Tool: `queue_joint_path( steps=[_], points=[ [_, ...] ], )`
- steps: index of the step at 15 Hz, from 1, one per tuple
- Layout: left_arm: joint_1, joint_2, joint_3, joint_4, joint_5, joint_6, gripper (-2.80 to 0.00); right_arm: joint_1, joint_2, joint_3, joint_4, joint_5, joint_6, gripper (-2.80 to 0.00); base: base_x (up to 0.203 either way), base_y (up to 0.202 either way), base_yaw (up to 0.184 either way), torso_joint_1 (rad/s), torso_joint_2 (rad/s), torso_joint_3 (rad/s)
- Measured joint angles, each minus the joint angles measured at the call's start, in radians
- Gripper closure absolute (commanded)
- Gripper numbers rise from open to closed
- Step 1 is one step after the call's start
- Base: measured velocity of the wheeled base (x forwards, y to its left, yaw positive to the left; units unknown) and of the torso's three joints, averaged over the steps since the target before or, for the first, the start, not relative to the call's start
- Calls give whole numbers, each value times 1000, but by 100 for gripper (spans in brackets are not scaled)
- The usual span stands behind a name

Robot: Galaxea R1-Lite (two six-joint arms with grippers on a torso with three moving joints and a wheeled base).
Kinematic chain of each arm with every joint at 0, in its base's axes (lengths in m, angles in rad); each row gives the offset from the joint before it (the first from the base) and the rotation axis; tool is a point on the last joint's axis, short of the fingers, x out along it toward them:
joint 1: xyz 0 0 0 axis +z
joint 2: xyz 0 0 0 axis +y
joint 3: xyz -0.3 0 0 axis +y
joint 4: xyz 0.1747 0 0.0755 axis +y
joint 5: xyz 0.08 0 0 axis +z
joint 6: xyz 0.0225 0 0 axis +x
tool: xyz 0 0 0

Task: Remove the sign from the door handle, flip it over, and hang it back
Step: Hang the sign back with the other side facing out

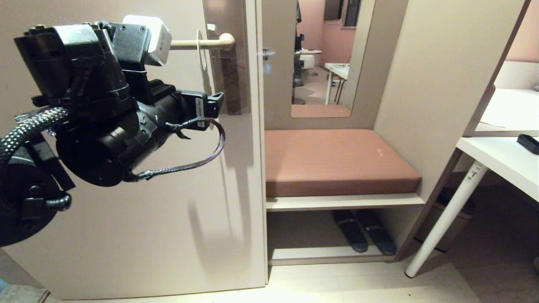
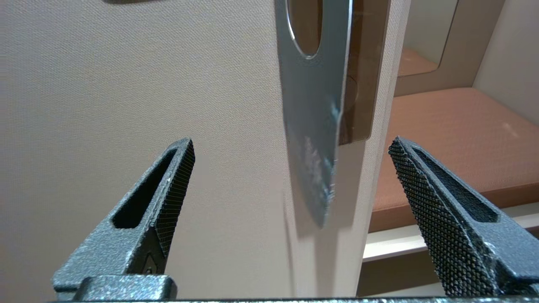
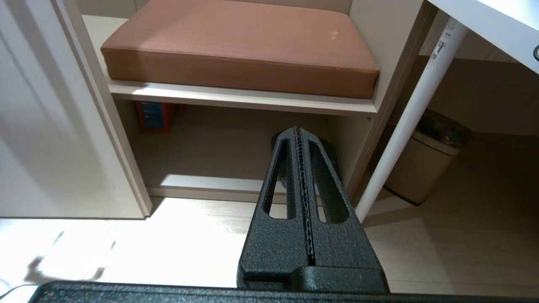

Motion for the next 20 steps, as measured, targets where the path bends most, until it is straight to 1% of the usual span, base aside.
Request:
queue_joint_path(
  steps=[7, 8, 13, 20],
  points=[
    [-11, -51, 46, 0, 0, 0, -280, 0, 0, 0, 0, 0, 0, 0, 0, 0, 0, 0, 0, 0],
    [-11, -57, 51, 0, 0, -1, 0, 0, 0, 0, 0, 0, 0, 0, 0, 0, 0, 0, 0, 0],
    [-11, -93, 91, 0, 0, -4, 0, 0, 0, 0, 0, 0, 0, 0, 0, 0, 0, 0, 0, 0],
    [-9, -112, 105, 1, 1, -4, 0, 0, 0, 0, 0, 0, 0, 0, 0, 0, 0, 0, 0, 0]
  ],
)
